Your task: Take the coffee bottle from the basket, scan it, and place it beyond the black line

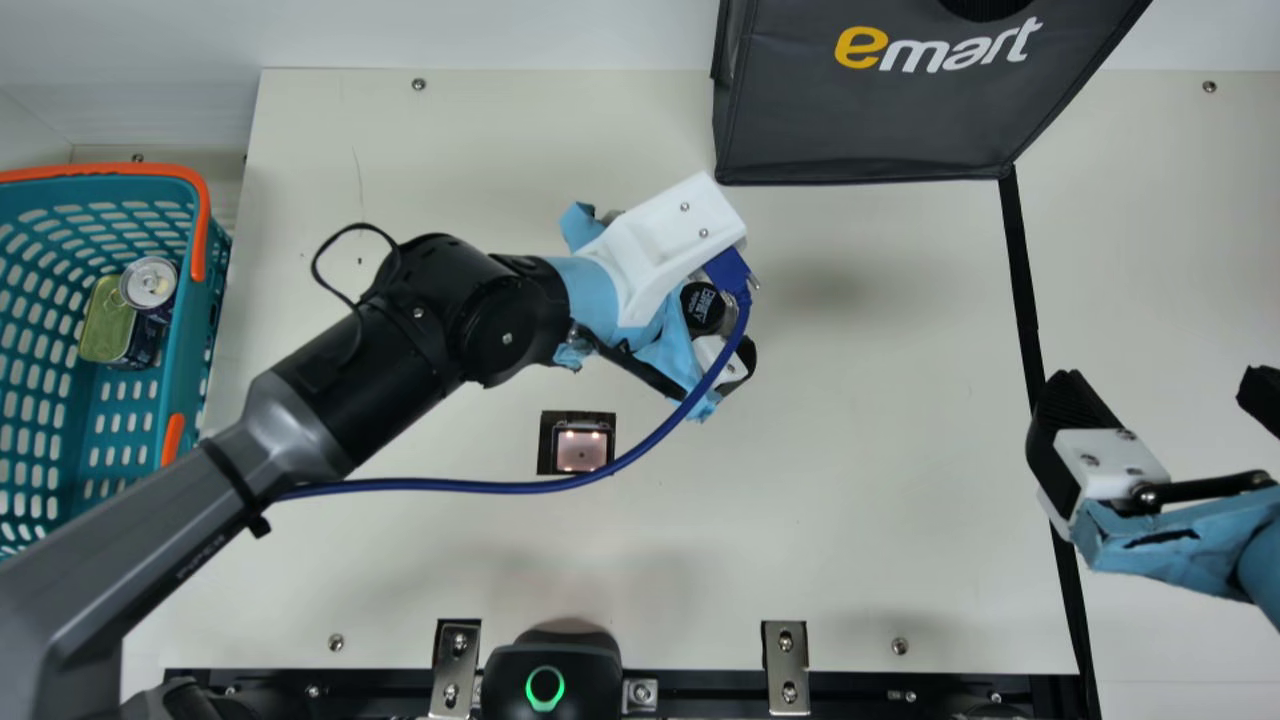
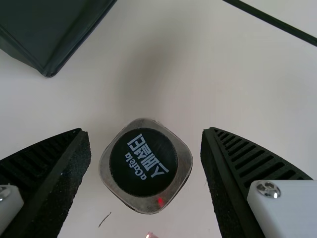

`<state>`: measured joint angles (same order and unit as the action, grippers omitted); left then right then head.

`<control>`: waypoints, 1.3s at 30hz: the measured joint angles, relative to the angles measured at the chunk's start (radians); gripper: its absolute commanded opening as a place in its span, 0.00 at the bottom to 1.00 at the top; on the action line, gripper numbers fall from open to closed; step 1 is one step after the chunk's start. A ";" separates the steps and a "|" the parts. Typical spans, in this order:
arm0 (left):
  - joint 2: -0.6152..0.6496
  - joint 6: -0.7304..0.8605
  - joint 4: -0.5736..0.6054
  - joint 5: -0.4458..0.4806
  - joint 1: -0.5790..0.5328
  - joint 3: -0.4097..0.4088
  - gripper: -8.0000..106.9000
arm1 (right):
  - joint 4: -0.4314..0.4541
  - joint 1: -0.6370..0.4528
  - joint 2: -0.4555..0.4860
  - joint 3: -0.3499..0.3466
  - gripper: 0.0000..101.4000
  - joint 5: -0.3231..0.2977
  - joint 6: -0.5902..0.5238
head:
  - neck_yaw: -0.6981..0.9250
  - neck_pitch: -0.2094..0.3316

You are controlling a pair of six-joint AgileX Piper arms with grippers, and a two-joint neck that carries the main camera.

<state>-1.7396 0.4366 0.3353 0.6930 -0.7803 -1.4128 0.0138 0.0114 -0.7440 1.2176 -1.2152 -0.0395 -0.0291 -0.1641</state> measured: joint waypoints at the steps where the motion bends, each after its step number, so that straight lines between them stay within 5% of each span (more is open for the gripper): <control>1: 0.002 -0.002 0.000 0.002 0.000 0.000 0.85 | 0.000 0.000 0.000 0.000 0.90 0.000 0.000 | 0.000 0.000; 24: 0.067 -0.121 -0.023 0.011 0.030 -0.007 0.85 | 0.000 0.000 0.000 0.000 0.90 0.001 0.000 | 0.002 0.000; 39: 0.183 -0.156 -0.069 -0.015 0.105 0.100 0.85 | 0.000 0.000 0.000 0.000 0.90 0.001 0.000 | 0.000 0.000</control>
<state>-1.5563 0.2810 0.2662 0.6776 -0.6754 -1.3130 0.0138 0.0114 -0.7440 1.2176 -1.2147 -0.0395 -0.0291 -0.1641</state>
